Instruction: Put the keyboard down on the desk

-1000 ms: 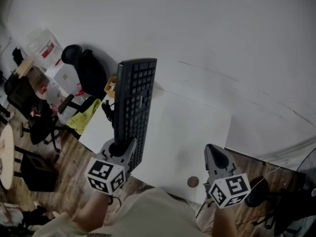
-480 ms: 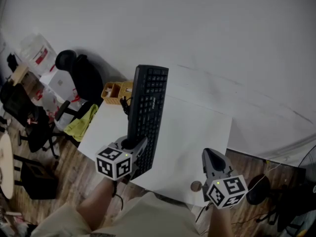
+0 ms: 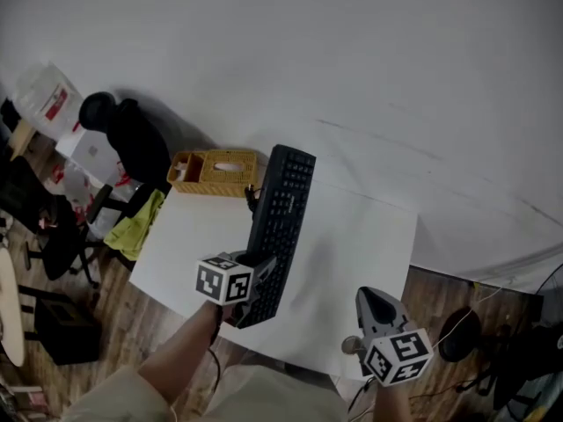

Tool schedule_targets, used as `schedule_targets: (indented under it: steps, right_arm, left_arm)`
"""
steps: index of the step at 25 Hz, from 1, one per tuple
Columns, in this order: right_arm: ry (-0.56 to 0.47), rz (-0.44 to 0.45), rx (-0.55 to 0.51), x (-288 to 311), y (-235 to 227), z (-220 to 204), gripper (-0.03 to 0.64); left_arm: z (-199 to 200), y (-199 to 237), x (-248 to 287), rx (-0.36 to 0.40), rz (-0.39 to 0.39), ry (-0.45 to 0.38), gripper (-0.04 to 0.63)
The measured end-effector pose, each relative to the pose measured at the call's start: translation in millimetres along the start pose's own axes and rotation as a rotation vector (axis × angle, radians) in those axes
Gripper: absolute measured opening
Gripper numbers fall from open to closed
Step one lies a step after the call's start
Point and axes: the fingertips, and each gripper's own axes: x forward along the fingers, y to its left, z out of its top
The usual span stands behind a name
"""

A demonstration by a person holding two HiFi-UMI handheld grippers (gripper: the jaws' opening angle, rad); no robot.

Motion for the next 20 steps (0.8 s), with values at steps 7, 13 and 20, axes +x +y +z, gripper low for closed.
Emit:
schedule_targets:
  steps: [7, 13, 20]
  right_arm:
    - [0.06, 0.008, 0.026, 31, -4, -24, 0.025]
    - [0.089, 0.013, 0.087, 51, -8, -40, 0.025]
    - [0.104, 0.052, 0.127, 68, 1, -46, 0.025]
  left_arm:
    - [-29, 23, 51, -0.104, -0.073, 0.116, 0.078]
    - [-49, 43, 92, -0.198, -0.135, 0.226, 0.08]
    - [-61, 56, 123, -0.256, -0.192, 0.307, 0.087]
